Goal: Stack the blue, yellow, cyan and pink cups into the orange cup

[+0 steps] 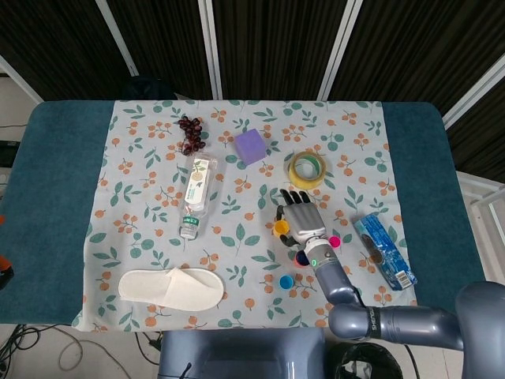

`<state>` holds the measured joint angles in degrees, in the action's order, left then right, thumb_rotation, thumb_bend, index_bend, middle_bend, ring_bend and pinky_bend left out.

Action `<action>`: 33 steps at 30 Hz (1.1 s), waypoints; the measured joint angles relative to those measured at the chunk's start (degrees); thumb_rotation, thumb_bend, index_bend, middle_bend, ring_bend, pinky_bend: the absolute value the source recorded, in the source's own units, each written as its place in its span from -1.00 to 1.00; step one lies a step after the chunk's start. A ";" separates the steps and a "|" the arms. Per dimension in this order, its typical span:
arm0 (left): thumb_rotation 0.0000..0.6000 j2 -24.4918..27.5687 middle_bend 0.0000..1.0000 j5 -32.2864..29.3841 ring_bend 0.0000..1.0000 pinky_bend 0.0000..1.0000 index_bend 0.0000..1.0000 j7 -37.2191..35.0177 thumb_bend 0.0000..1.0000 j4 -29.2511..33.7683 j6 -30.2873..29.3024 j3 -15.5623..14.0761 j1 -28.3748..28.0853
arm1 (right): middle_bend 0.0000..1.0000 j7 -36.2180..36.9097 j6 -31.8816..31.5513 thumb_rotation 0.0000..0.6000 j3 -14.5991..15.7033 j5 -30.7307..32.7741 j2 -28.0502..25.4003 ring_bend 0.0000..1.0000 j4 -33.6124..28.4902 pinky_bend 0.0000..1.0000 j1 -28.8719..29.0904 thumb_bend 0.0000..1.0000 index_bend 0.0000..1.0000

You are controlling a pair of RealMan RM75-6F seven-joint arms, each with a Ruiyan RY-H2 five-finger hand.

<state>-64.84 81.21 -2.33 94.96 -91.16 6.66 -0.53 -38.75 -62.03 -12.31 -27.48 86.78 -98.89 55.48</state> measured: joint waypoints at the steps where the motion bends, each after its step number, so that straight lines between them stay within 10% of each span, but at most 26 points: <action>1: 1.00 -0.03 -0.94 0.05 -0.96 -0.85 -0.70 0.03 0.63 0.02 -0.06 -0.01 0.01 | -1.00 -0.02 -0.54 1.00 0.09 -0.35 -0.98 -1.00 -1.35 -0.90 -0.32 -0.19 -0.08; 14: 1.00 -0.33 -0.94 0.58 -0.96 -0.85 -0.70 0.62 0.63 0.25 -0.06 -0.26 -0.10 | -1.00 2.44 -7.06 1.00 7.25 -14.81 -13.16 -1.00 -19.05 -0.90 -9.05 -0.19 -0.08; 33: 1.00 -0.33 -0.94 0.60 -0.96 -0.85 -0.70 0.57 0.63 0.06 -0.21 -0.23 -0.03 | -1.00 4.98 -7.15 1.00 10.81 -21.60 -10.68 -1.00 -15.63 -0.90 -14.45 -0.19 -0.08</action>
<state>-65.17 81.81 -1.76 95.02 -91.36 6.43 -0.56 -33.77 -69.19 -1.50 -49.09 76.10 -114.52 41.03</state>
